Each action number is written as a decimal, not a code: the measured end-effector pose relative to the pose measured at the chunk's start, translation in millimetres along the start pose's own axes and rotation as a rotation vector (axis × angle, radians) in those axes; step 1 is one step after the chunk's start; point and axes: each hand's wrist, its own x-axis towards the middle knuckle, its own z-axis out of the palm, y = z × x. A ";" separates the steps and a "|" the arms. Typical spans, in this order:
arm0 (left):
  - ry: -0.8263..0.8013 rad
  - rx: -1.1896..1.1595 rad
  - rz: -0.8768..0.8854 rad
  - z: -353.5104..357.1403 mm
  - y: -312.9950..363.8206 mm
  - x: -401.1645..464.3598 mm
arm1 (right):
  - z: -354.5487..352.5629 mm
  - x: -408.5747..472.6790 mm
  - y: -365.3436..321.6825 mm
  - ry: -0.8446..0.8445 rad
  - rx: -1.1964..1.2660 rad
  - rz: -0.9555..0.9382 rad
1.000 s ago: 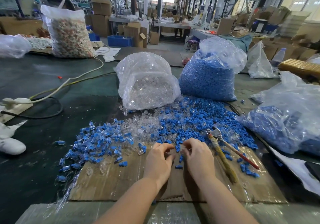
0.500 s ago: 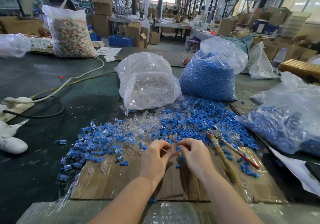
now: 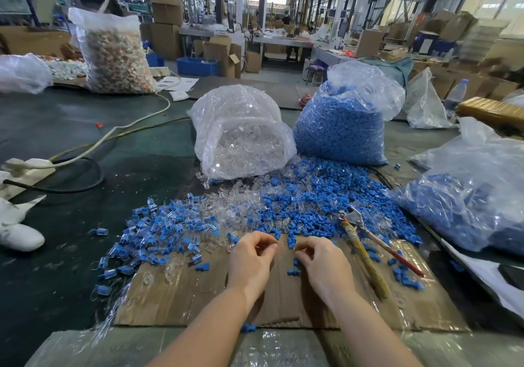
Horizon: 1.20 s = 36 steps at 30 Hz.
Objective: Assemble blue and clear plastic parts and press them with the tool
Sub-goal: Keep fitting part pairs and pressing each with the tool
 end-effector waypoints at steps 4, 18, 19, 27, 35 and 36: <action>-0.008 -0.064 -0.024 -1.2 0.2 -1.6 | 2.5 -1.1 2.6 -0.005 -0.023 -0.048; -0.012 -0.207 -0.034 -2.5 -4.1 -5.0 | 12.6 -13.2 -9.6 0.125 0.472 -0.095; -0.014 -0.209 -0.033 -2.1 -4.5 -5.0 | 13.3 -14.4 -9.6 0.132 0.463 -0.103; -0.029 -0.103 0.013 -2.0 -9.1 -7.1 | 15.0 -22.2 -13.3 0.221 0.256 -0.308; -0.082 -0.151 -0.005 -5.7 -9.4 -9.1 | 17.1 -23.3 -18.0 0.226 0.199 -0.347; -0.081 -0.169 -0.009 -5.8 -8.4 -9.3 | 16.0 -23.0 -17.9 0.226 0.199 -0.354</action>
